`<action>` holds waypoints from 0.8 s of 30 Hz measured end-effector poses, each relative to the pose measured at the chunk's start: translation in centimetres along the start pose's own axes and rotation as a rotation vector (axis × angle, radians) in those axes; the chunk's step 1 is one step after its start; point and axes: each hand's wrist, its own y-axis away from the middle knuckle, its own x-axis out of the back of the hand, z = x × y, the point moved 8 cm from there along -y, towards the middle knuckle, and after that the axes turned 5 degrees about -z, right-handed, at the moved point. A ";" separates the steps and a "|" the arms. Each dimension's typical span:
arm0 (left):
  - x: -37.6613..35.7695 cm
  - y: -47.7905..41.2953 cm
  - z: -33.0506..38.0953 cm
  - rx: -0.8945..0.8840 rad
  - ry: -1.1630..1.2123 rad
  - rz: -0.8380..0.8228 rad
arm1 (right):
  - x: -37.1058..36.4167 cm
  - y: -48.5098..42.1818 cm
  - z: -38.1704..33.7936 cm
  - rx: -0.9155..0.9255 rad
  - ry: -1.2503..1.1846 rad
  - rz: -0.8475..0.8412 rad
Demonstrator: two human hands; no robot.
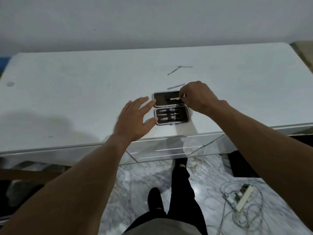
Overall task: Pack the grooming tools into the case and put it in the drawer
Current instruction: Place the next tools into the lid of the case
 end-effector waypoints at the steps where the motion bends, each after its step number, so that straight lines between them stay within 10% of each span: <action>1: 0.0 0.0 0.0 -0.001 -0.001 0.000 | 0.0 -0.1 -0.1 0.005 -0.001 0.002; 24: 0.2 0.1 0.1 0.013 0.018 -0.005 | -0.7 -2.0 -0.8 0.070 -0.026 -0.064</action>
